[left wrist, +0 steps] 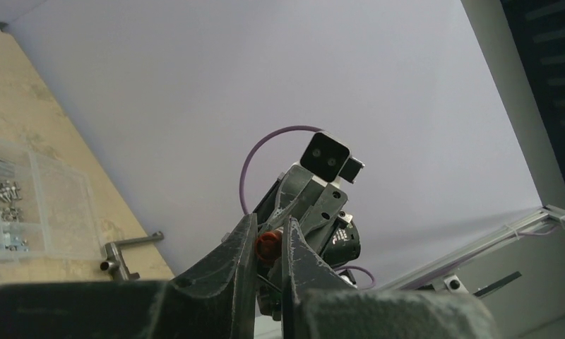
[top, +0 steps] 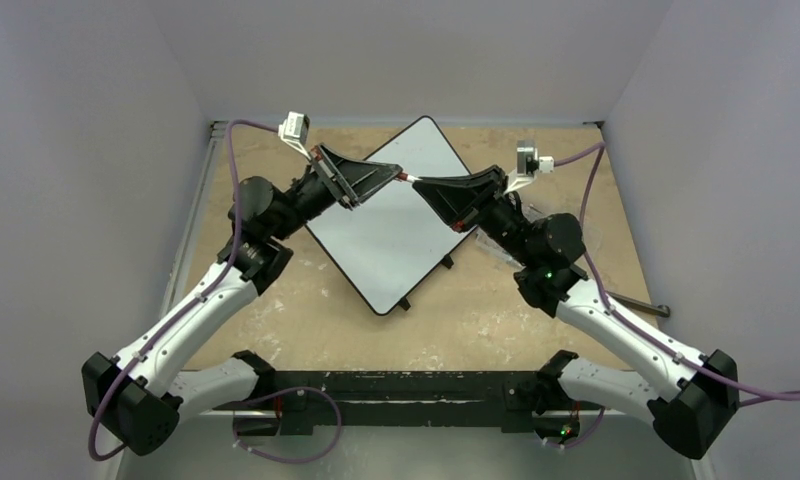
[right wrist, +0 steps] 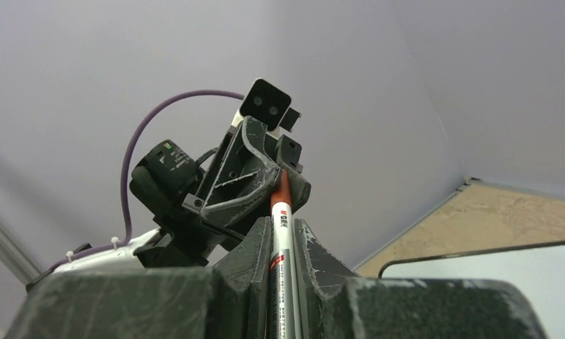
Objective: Write a sentence on the whiteboard
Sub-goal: Open the pen cap from the whiteboard marker, then place the pen cap at the center of the board.
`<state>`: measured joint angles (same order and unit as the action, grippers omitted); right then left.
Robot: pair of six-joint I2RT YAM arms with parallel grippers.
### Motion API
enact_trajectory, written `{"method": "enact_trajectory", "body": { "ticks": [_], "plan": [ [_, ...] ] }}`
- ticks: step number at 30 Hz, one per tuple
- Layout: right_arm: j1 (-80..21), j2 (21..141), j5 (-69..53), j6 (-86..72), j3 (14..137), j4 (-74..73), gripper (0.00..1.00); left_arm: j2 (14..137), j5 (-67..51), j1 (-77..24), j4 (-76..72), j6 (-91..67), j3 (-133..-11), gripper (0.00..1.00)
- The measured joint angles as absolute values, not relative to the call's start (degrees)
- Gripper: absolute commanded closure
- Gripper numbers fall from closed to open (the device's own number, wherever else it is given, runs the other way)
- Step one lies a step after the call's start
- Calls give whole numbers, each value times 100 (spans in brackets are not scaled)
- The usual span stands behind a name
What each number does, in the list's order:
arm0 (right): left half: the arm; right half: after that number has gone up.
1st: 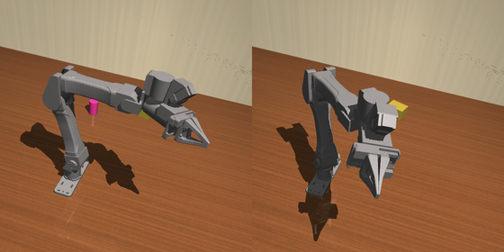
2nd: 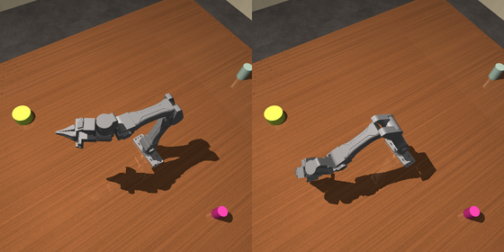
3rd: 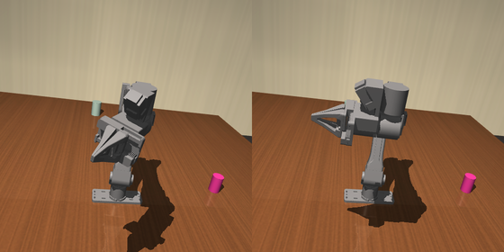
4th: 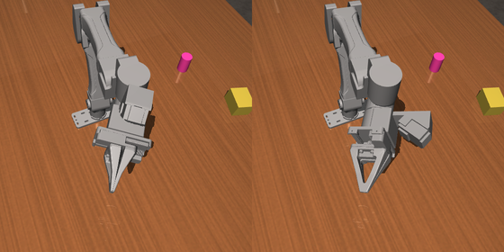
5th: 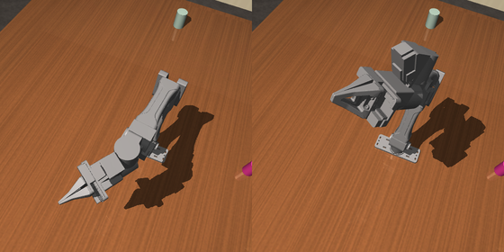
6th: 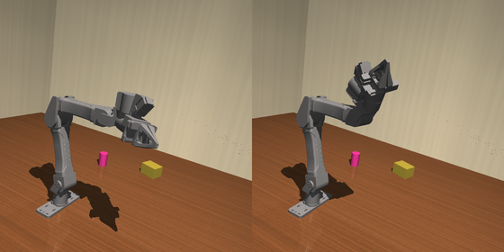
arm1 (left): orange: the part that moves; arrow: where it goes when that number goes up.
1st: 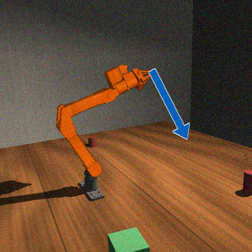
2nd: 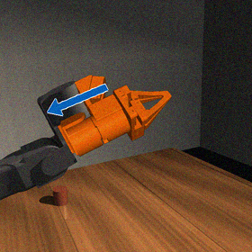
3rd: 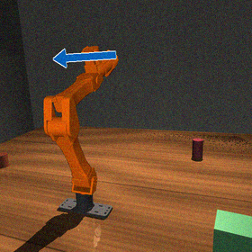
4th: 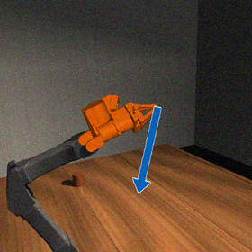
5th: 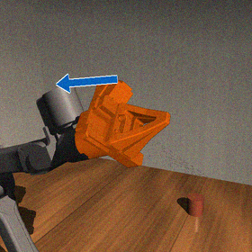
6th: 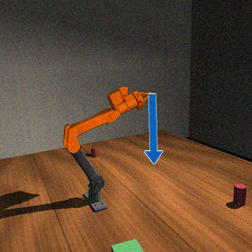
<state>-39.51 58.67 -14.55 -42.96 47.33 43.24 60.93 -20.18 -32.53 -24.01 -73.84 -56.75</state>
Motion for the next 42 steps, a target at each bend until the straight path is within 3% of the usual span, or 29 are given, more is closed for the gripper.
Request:
{"method": "enact_trajectory", "body": {
  "ticks": [5, 10, 16, 21, 31, 42],
  "plan": [
    [-3966, 5647, -1170, -4167, 4556, 3997, 100, 6359, -2532, -2873, -2663, -7898, -5561, 100],
    [-3909, 5247, -1081, -4112, 4480, 4042, 100, 6641, -2064, -2239, -3033, -8259, -5524, 100],
    [-3916, 4884, -899, -3946, 4477, 4066, 100, 6740, -1922, -2226, -3070, -8318, -5492, 100],
    [-3927, 4665, -64, -3503, 4812, 3140, 100, 6869, -1922, -2311, -2724, -7915, -5575, 100],
    [-3924, 4611, 867, -2722, 6222, 2139, 100, 8624, -1933, -3750, -1588, -6676, -6755, 100],
    [-3924, 4611, 1249, -2534, 6361, 1452, 100, 10427, -1328, -5133, -762, -5280, -7566, 100]
  ]
}}
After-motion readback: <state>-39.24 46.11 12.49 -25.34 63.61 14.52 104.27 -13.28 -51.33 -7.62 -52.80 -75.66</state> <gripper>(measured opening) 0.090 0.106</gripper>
